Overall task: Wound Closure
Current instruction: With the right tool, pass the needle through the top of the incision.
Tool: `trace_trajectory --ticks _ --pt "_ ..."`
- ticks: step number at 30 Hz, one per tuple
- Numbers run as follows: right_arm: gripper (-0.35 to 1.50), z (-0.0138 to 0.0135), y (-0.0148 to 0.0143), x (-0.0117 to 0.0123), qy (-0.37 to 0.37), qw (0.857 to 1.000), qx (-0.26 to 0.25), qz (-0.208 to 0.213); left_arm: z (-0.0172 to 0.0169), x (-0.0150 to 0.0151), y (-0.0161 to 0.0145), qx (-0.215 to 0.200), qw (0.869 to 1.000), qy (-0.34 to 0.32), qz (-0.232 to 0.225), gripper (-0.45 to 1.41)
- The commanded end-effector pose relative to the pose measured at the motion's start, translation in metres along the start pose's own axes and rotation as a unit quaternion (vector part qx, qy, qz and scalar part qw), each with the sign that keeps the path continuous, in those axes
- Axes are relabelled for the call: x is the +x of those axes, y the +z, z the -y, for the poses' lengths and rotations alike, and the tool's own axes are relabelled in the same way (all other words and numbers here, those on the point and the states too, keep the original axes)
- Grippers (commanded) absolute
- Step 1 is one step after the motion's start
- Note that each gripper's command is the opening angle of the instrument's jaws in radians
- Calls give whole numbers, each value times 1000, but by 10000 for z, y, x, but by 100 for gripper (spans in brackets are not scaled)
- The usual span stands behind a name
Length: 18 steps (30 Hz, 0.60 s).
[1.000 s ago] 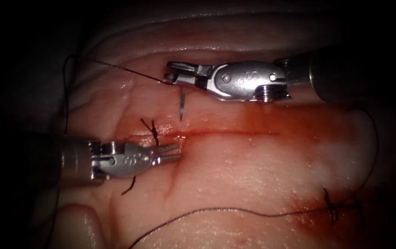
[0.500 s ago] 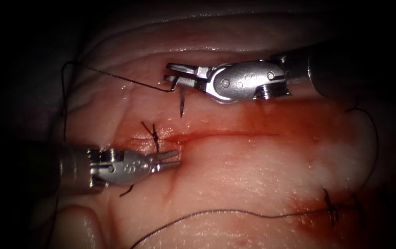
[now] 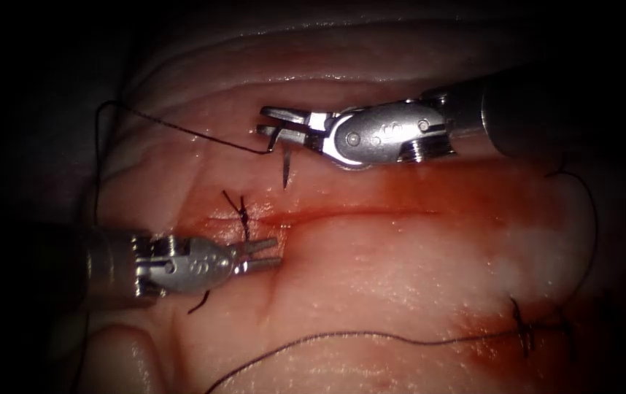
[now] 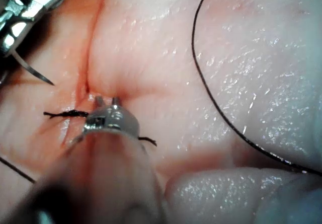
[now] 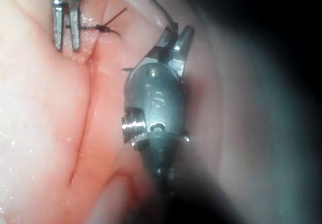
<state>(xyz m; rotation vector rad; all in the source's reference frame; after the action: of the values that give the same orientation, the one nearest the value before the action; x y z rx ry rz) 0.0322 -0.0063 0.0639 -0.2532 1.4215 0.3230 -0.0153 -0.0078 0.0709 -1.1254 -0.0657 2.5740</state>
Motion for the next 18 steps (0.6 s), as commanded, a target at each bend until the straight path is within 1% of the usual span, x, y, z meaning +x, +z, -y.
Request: trace_trajectory --ticks 1,6,9,12,17,18 --pt "-35 5 6 -5 -3 1000 1 -2 -3 -1 7 -1 1000 0 0 -6" --pt "-35 16 0 -10 -39 999 7 -6 -3 -1 2 -3 1000 0 -1 -6" --pt "-35 31 -7 -17 -86 996 15 -12 -3 1 -2 -5 1000 -4 -1 -6" --pt "-35 44 -14 -26 -127 992 19 -15 -3 3 -6 -7 1000 -8 -2 -6" --pt "-35 62 -22 -42 -155 988 20 -12 -3 5 -10 -8 1000 -9 -1 -6" --pt "-35 68 -25 -46 -171 985 17 -10 -3 5 -11 -8 1000 -9 -1 -6"
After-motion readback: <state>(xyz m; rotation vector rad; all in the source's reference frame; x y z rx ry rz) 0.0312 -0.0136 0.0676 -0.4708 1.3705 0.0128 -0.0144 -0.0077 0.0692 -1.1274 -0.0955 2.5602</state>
